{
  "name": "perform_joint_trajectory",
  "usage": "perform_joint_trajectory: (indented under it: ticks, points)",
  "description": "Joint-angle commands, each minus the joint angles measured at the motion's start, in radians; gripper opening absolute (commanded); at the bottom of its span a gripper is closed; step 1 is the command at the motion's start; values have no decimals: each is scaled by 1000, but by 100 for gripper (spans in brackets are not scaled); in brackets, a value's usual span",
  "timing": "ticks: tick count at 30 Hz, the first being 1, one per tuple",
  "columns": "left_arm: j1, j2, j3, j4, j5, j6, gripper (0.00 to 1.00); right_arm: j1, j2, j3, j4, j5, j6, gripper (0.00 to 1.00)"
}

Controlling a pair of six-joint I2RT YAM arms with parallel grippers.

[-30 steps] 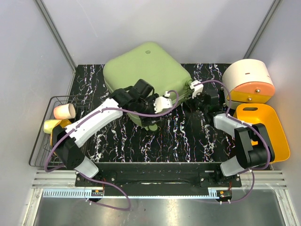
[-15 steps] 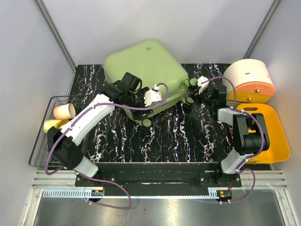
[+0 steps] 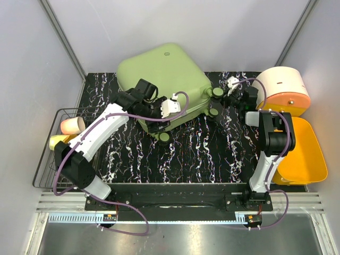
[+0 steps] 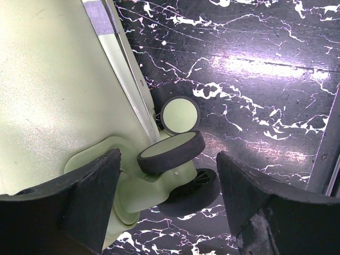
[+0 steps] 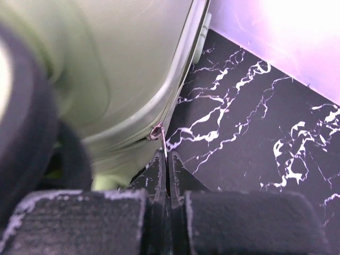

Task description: Open, take out, and arrange the luggage

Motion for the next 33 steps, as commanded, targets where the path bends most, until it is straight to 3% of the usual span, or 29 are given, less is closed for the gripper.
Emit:
perform_joint_trajectory:
  ticks: [1,10,24,27,28,30,33]
  points:
    - [90,54,-23,-207,-167,-5,77,-59,70,159,183,175,39,0]
    - [105,78,-48,-210,-156,37,77,-48,261,425,165,-66,237,0]
    - [108,106,-52,-210,-109,58,78,99,587,858,121,-22,327,0]
    - [110,92,-42,-194,-109,34,84,115,567,868,93,19,320,37]
    - [113,83,-36,-191,-102,23,89,112,543,855,72,35,317,54]
    - [123,55,7,-190,-70,-13,94,106,439,790,-25,78,268,67]
    - [131,22,92,-188,-34,-76,99,73,290,687,-153,119,203,78]
